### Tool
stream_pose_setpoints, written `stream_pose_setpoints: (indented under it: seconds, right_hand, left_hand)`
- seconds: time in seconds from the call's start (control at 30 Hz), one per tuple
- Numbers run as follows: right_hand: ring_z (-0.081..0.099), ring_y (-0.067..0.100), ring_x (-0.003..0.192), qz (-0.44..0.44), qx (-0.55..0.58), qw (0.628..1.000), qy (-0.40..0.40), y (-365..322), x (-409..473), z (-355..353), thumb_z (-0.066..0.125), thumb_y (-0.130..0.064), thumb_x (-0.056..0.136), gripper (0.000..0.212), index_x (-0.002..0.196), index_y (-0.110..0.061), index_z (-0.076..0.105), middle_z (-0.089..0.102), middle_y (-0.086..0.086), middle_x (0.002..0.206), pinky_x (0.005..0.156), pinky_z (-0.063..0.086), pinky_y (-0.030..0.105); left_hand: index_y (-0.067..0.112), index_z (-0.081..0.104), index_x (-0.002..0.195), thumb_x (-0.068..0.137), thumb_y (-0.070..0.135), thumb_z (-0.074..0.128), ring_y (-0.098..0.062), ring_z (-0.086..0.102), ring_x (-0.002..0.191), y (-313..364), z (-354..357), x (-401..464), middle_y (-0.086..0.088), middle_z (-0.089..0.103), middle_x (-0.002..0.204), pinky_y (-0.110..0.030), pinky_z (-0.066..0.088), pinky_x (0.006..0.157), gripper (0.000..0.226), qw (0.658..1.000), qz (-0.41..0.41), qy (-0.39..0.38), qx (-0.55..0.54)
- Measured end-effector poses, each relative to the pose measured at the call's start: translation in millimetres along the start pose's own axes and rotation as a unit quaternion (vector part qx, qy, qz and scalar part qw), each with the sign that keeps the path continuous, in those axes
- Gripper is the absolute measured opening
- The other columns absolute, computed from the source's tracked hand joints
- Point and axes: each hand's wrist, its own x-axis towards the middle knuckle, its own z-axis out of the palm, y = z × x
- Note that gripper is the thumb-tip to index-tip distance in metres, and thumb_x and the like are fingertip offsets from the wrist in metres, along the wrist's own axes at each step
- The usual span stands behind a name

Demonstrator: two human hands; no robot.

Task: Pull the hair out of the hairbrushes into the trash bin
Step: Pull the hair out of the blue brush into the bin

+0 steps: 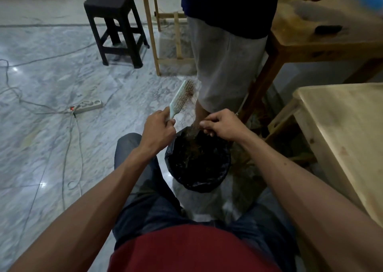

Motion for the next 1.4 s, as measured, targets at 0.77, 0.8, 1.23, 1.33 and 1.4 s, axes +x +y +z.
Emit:
stream_pose_setpoints:
  seconds: [0.77,0.8,1.23,1.33,1.4]
  right_hand:
    - [0.069,0.005,0.067,0.025,0.096,0.995,-0.029,-22,19,12,0.077,-0.023,0.094,0.014,0.100,-0.011,0.078,0.073,-0.004,0.074,0.060,0.054,0.019]
    - [0.066,0.003,0.058,0.025,0.088,0.996,-0.023,-19,18,14,0.076,-0.020,0.094,0.013,0.097,-0.007,0.079,0.071,-0.001,0.069,0.056,0.052,0.016]
    - [0.070,0.007,0.078,0.034,-0.187,0.972,-0.138,25,10,26,0.079,-0.031,0.090,0.013,0.096,-0.020,0.083,0.077,-0.005,0.081,0.075,0.055,0.027]
    - [0.064,0.015,0.112,0.045,-0.178,0.967,-0.176,27,12,24,0.083,-0.039,0.084,0.055,0.134,-0.023,0.067,0.068,-0.004,0.120,0.095,0.051,0.030]
    - [0.058,0.011,0.119,0.064,-0.044,0.983,-0.166,26,12,22,0.085,-0.044,0.080,0.081,0.150,-0.020,0.051,0.058,-0.006,0.128,0.097,0.046,0.028]
  left_hand:
    - [0.002,0.054,0.114,0.090,0.015,0.049,-0.028,0.038,0.062,-21,3,-34,-0.003,0.040,0.079,-0.032,0.026,0.054,0.028,0.997,0.035,-0.008,0.074]
    - [0.001,0.054,0.113,0.091,0.014,0.050,-0.028,0.039,0.062,-21,5,-34,-0.003,0.040,0.078,-0.032,0.026,0.055,0.026,0.997,0.029,-0.003,0.072]
    - [0.000,0.051,0.124,0.091,0.013,0.047,-0.028,0.039,0.067,-20,38,-34,-0.007,0.041,0.082,-0.035,0.029,0.057,0.036,0.995,0.009,0.048,0.082]
    - [0.001,0.050,0.128,0.089,0.020,0.042,-0.029,0.040,0.064,-21,44,-42,-0.009,0.042,0.083,-0.035,0.030,0.055,0.044,0.994,0.034,0.027,0.104]
    - [0.004,0.049,0.128,0.088,0.018,0.045,-0.030,0.038,0.062,-21,48,-44,-0.004,0.038,0.084,-0.034,0.028,0.055,0.043,0.993,0.039,0.018,0.111]
